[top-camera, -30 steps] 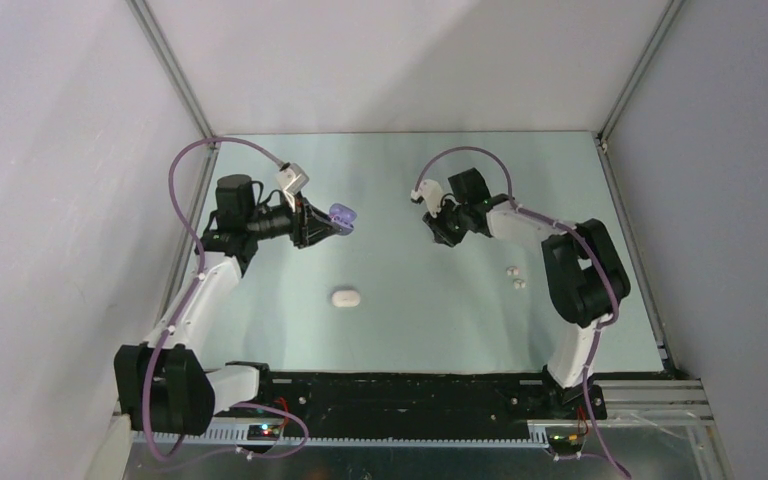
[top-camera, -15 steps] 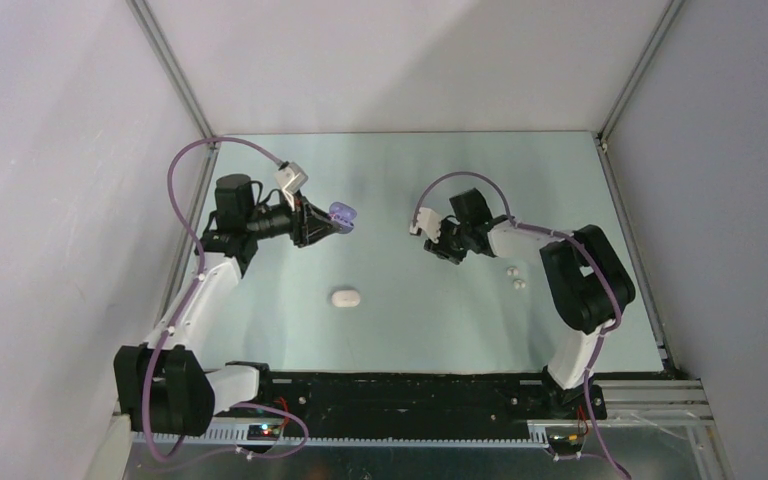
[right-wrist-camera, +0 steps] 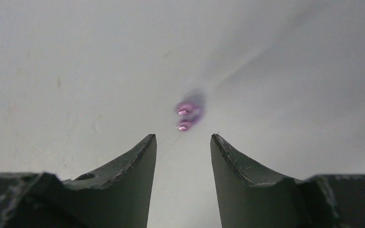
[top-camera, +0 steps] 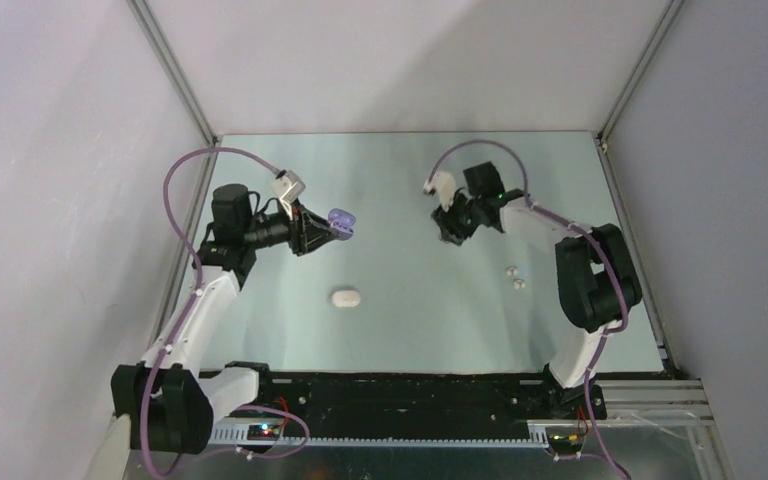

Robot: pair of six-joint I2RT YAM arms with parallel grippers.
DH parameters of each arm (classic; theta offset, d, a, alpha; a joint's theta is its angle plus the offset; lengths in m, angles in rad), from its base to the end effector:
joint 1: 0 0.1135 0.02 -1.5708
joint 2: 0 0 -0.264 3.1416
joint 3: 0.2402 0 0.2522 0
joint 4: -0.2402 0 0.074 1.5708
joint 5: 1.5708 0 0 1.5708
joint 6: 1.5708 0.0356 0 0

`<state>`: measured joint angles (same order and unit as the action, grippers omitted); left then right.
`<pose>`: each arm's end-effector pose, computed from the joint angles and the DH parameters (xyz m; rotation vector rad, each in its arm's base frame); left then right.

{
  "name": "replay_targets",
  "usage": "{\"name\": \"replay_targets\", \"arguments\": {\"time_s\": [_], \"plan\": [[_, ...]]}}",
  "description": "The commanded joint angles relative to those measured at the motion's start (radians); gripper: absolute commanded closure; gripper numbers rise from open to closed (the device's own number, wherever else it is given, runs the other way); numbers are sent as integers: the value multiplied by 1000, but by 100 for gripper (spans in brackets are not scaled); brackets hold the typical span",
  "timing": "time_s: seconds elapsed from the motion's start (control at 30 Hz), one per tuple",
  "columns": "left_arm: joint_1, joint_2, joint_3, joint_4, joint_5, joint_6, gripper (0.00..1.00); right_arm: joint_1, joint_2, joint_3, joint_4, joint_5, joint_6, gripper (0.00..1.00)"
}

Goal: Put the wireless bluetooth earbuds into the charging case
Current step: Adjust the earbud at the center of the board.

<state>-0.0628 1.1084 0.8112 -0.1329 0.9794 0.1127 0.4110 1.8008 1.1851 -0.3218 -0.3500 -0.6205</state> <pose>0.2370 -0.0445 0.2963 0.7739 1.7461 -0.9341 0.3420 0.1624 0.1914 -1.3355 2.0670 0.3478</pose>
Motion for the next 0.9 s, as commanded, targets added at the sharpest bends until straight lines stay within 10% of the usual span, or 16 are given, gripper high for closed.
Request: {"name": "replay_targets", "arguments": {"time_s": [0.0, 0.33, 0.87], "plan": [[5, -51, -16, 20, 15, 1, 100, -85, -30, 165, -82, -8, 377, 51], [6, -36, 20, -31, 7, 22, 100, -135, 68, 181, -144, -6, 819, 56], [10, -18, 69, -152, -8, 115, 100, -160, 392, 643, -536, -249, -70, 57]]}}
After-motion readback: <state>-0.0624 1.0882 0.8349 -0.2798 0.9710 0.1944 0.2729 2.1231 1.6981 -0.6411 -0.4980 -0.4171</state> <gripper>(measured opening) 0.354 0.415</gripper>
